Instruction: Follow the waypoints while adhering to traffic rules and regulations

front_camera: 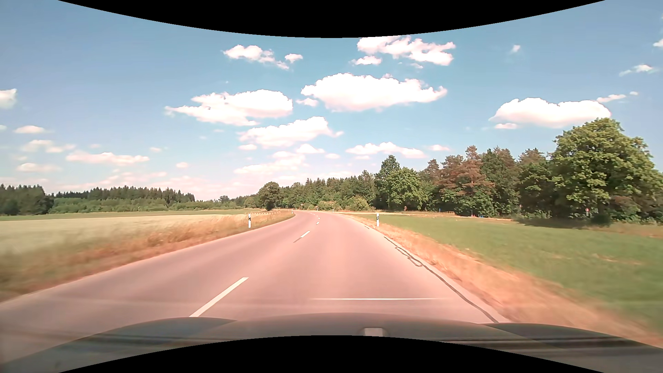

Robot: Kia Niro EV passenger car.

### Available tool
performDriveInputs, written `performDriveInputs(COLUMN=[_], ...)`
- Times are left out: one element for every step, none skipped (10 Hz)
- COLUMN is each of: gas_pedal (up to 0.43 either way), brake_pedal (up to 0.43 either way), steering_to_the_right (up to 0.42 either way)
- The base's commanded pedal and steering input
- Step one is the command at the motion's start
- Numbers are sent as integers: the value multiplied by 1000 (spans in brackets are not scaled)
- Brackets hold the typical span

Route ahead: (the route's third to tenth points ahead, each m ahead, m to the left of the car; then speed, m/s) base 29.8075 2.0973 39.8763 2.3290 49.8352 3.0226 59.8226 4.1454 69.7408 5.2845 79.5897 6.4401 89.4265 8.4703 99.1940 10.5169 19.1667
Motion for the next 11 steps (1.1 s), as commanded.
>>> performDriveInputs(gas_pedal=[169, 169, 169, 157, 157, 157, 157, 157, 157, 157, 157], brake_pedal=[0, 0, 0, 0, 0, 0, 0, 0, 0, 0, 0], steering_to_the_right=[-7, -8, -9, -9, -9, -9, -9, -9, -9, -10, -12])
